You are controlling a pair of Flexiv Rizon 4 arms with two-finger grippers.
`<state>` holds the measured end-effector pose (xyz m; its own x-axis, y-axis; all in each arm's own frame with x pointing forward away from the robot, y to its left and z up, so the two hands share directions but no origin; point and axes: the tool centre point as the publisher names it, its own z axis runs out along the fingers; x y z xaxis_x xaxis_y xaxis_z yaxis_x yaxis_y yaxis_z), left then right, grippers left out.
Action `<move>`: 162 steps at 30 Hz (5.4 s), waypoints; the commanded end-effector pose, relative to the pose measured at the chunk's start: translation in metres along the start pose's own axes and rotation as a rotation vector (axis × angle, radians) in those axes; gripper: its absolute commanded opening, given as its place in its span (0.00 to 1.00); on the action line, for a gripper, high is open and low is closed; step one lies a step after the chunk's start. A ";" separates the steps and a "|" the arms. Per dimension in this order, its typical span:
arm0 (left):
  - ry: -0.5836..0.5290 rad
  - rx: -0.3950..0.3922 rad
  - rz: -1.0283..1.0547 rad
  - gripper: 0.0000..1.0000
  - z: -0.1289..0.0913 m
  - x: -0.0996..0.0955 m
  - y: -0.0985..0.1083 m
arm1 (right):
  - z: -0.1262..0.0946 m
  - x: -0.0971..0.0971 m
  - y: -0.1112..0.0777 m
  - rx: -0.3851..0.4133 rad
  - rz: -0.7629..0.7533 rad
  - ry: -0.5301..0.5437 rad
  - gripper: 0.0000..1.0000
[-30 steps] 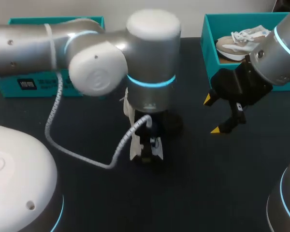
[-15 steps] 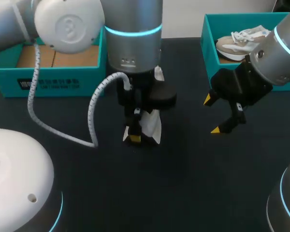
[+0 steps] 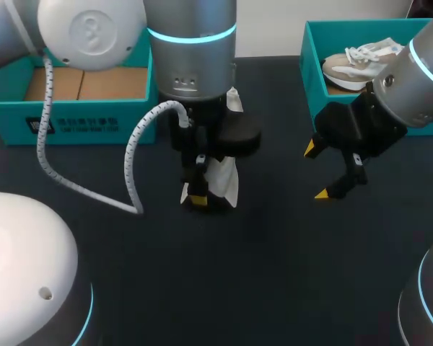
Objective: Take the shoe out of the shoebox, open the shoe tongue, remove and reinsert the insole, then place the shoe into the shoebox
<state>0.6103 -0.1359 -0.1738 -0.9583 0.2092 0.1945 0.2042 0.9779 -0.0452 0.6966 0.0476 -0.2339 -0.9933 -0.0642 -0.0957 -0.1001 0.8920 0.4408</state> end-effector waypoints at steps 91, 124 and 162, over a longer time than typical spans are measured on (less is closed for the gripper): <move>-0.071 -0.050 -0.003 0.00 -0.078 -0.220 0.509 | 0.001 -0.001 0.000 0.001 0.000 0.001 1.00; 0.001 -0.358 0.773 0.00 -0.053 -0.271 0.523 | 0.001 -0.001 0.000 0.001 0.000 0.001 1.00; 0.063 -0.492 1.450 0.00 -0.082 -0.284 0.545 | 0.001 -0.001 0.000 0.001 0.000 0.001 1.00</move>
<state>1.0121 0.3377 -0.1715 0.1247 0.9383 0.3226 0.9852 -0.1555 0.0714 0.6966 0.0476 -0.2339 -0.9933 -0.0641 -0.0958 -0.1000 0.8920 0.4409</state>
